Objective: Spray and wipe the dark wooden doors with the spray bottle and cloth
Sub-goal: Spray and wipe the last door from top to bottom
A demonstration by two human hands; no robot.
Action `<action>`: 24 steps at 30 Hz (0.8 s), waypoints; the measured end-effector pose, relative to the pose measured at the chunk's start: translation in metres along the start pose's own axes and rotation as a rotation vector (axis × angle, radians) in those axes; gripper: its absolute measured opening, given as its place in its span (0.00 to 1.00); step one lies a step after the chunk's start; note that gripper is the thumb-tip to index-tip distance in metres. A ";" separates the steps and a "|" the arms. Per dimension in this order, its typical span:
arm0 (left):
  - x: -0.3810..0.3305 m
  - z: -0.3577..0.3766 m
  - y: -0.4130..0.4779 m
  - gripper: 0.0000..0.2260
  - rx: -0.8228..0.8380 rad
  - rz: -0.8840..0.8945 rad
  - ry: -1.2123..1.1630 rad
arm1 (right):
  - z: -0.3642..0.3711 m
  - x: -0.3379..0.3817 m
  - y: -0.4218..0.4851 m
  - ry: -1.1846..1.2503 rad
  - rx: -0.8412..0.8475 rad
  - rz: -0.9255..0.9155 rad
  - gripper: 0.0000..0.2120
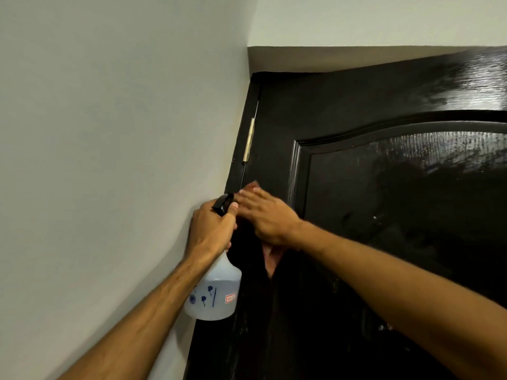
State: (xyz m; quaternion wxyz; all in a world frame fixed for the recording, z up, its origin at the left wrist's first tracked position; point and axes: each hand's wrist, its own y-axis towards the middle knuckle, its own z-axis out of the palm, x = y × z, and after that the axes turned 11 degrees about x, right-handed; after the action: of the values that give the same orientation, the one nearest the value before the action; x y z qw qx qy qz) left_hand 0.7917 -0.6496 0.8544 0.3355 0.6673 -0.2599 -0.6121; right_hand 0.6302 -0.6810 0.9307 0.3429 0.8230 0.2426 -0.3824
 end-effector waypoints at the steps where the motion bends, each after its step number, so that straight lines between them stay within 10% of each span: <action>1: 0.000 0.000 0.000 0.09 0.008 -0.004 -0.006 | -0.011 -0.017 0.011 0.037 -0.067 0.099 0.34; 4: -0.002 0.000 0.000 0.09 0.029 0.001 -0.006 | -0.023 -0.032 0.017 0.061 -0.105 0.302 0.36; 10: 0.000 -0.004 -0.010 0.12 0.051 -0.022 0.045 | 0.025 0.031 -0.028 -0.023 0.041 -0.081 0.35; 15: -0.001 -0.005 -0.015 0.12 0.091 -0.031 0.030 | -0.021 -0.051 -0.052 0.062 -0.157 0.393 0.39; 20: -0.010 0.009 -0.030 0.12 0.095 -0.034 0.024 | 0.029 0.016 -0.114 -0.005 0.112 -0.102 0.36; 24: -0.022 0.031 -0.038 0.12 0.140 -0.036 0.003 | -0.018 -0.070 -0.146 0.023 -0.105 0.312 0.34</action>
State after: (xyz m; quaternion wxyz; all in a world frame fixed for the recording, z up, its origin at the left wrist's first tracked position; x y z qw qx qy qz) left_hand 0.7556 -0.6130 0.8385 0.2773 0.6944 -0.2894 -0.5975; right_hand 0.5007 -0.5821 0.9399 0.4378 0.8359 0.1356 -0.3020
